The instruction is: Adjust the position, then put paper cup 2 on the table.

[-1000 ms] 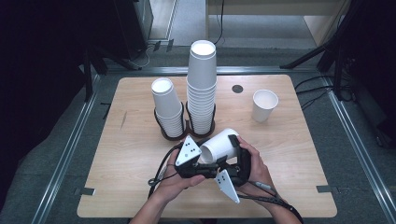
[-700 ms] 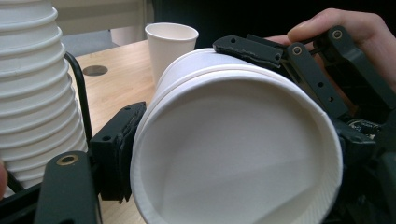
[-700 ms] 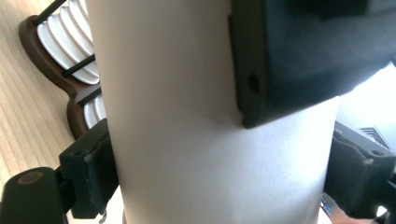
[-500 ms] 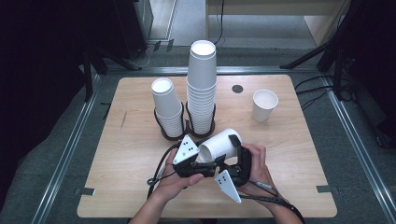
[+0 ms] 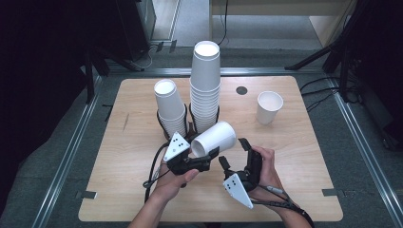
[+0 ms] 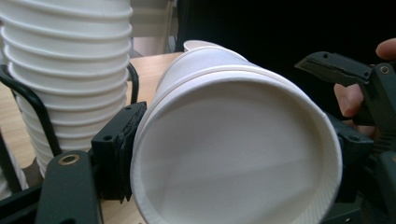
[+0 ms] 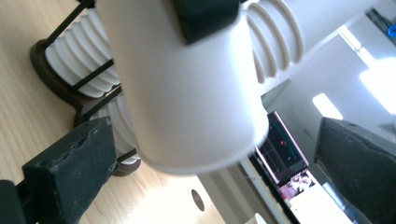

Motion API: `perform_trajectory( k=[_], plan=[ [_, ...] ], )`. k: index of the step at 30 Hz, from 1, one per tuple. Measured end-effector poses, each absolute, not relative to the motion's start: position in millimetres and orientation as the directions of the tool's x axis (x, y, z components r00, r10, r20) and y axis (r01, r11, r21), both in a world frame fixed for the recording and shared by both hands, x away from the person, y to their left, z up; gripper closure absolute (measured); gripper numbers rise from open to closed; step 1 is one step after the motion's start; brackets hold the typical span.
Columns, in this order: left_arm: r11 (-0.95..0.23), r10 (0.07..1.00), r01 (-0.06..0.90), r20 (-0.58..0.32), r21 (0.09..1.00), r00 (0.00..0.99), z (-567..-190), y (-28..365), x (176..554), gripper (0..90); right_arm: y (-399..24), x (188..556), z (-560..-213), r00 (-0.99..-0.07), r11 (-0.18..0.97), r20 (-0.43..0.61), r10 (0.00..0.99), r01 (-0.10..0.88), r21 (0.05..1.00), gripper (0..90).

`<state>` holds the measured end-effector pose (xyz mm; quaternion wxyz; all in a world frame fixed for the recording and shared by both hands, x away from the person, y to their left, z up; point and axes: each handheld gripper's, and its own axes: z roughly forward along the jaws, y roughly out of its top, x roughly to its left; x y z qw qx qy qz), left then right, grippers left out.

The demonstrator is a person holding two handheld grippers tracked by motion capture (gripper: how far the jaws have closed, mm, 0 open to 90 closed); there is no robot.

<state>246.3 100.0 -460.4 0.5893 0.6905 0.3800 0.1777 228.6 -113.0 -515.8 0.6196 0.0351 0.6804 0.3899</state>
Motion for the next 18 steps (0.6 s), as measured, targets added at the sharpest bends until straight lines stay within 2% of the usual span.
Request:
perform_trajectory(
  k=[12,18],
  plan=[
    [-0.004,0.739,0.278,-0.185,0.961,0.648,-459.0,102.4,244.9,23.0,-121.3,223.5,-507.3,-0.311,0.585,-0.686,0.658,-0.363,0.726,0.0],
    [-0.010,0.753,0.234,-0.146,0.972,0.642,-459.8,103.8,245.2,23.2,-122.2,223.5,-501.7,-0.371,0.482,-0.563,0.739,-0.293,0.826,0.0]
  ],
)
